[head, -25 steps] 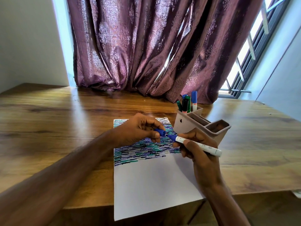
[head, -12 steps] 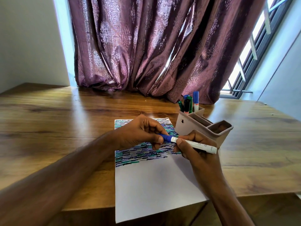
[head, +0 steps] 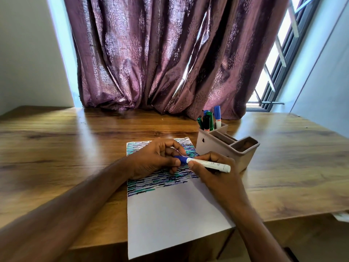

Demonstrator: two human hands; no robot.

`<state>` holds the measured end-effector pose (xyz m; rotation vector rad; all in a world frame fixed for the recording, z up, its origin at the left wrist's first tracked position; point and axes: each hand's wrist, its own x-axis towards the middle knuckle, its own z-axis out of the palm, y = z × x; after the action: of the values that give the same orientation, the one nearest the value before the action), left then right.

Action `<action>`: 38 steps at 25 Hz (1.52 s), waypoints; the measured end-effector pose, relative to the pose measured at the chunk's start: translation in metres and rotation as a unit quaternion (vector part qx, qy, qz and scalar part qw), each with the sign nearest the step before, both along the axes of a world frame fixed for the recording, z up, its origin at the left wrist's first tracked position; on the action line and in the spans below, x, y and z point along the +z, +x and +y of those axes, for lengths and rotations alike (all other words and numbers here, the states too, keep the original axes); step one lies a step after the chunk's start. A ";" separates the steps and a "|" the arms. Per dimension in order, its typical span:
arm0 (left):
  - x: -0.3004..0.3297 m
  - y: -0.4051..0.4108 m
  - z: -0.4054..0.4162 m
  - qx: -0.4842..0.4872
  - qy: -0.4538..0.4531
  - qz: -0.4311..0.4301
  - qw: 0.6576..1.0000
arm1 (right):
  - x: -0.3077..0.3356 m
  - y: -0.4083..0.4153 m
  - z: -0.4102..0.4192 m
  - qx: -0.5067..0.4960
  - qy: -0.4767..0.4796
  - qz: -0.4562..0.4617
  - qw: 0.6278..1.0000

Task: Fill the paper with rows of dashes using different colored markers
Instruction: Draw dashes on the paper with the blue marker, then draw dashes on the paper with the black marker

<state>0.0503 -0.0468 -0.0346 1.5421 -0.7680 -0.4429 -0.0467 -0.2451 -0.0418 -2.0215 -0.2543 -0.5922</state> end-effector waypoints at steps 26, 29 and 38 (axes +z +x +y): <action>0.089 -0.006 -0.088 0.186 -0.214 -0.222 0.933 | -0.002 -0.041 -0.049 -0.007 -0.314 0.087 0.945; 0.094 -0.001 -0.118 0.162 -0.167 -0.273 0.934 | -0.004 -0.041 -0.047 -0.010 -0.306 0.083 0.948; 0.100 0.018 -0.164 0.134 0.029 -0.406 0.903 | -0.002 -0.040 -0.047 0.000 -0.290 0.107 0.951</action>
<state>0.0686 -0.2104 0.0653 1.8630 -1.1500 0.4317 -0.0863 -0.2920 -0.0440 -2.6321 -0.3235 -0.3094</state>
